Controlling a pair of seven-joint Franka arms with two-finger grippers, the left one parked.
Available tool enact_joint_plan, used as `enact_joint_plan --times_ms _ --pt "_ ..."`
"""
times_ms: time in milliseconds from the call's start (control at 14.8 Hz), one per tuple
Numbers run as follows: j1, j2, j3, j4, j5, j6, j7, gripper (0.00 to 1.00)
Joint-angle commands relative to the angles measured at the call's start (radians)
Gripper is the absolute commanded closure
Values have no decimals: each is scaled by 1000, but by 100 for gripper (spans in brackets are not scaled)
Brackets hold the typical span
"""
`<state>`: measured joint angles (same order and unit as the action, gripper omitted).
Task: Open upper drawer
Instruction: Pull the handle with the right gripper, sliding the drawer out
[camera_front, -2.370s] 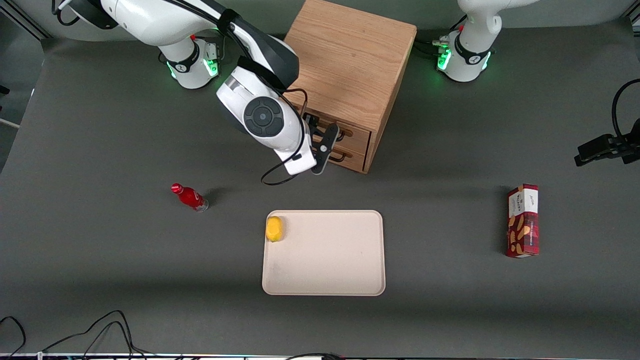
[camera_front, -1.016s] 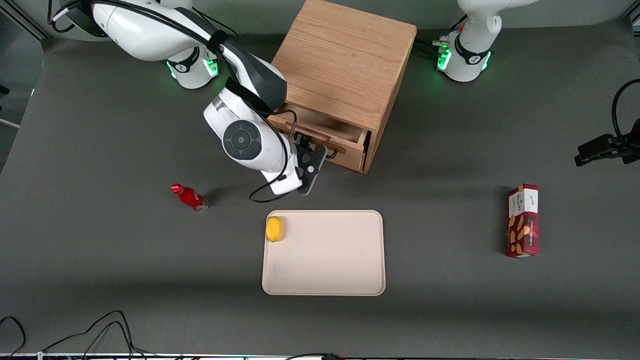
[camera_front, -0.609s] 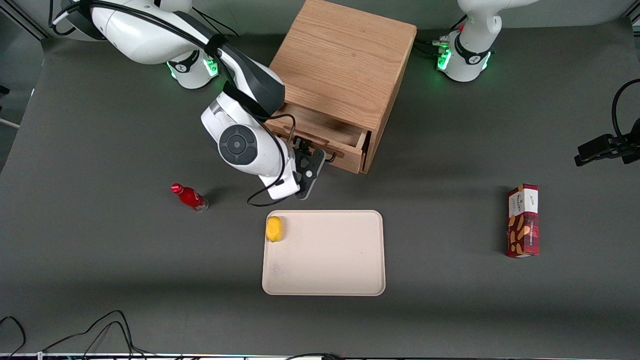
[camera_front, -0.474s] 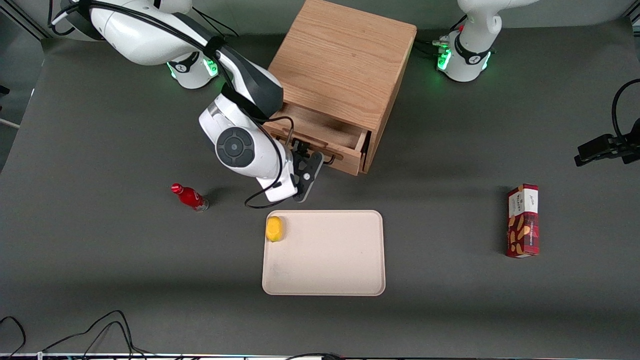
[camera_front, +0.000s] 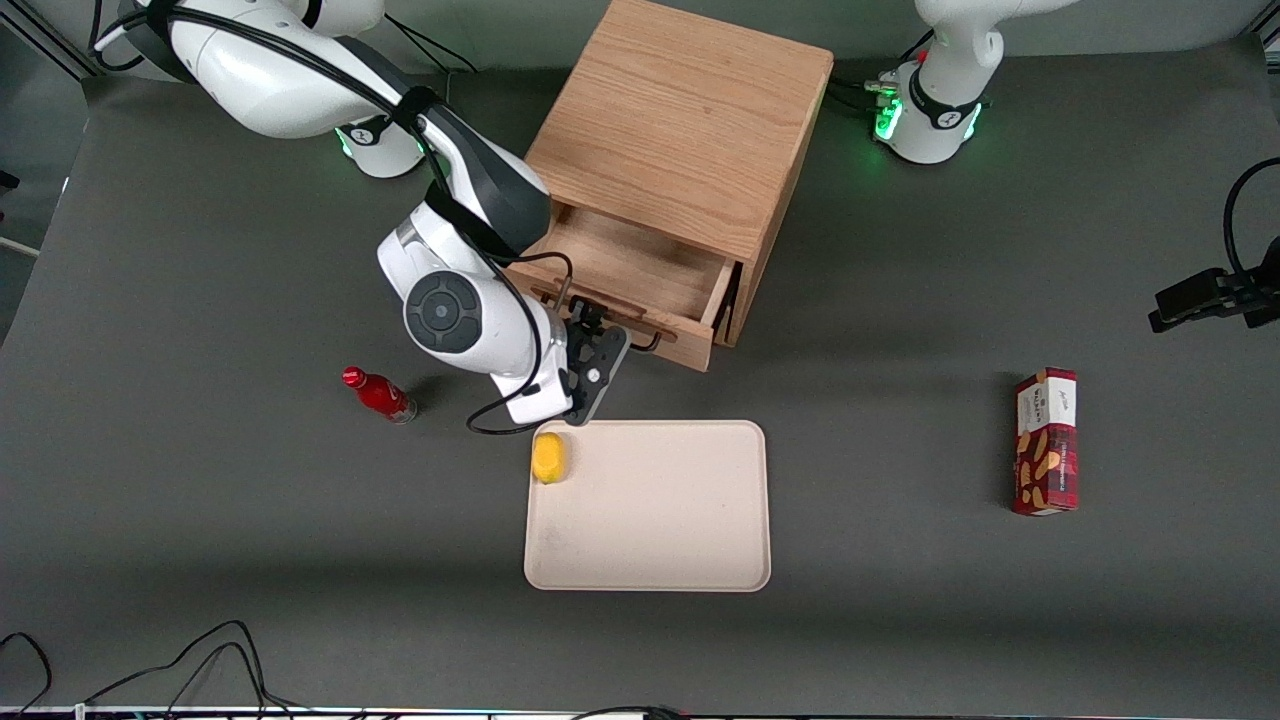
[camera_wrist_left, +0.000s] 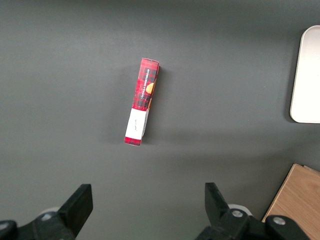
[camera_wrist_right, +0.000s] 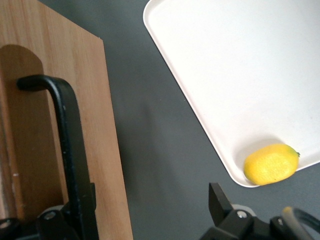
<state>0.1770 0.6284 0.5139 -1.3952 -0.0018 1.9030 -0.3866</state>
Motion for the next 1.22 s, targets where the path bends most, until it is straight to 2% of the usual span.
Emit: enact_joint_plan --times_ms 0,1151 --pt "-2 19 -9 31 -10 -2 -21 0" --pt "-2 93 -64 179 -12 -15 -43 0"
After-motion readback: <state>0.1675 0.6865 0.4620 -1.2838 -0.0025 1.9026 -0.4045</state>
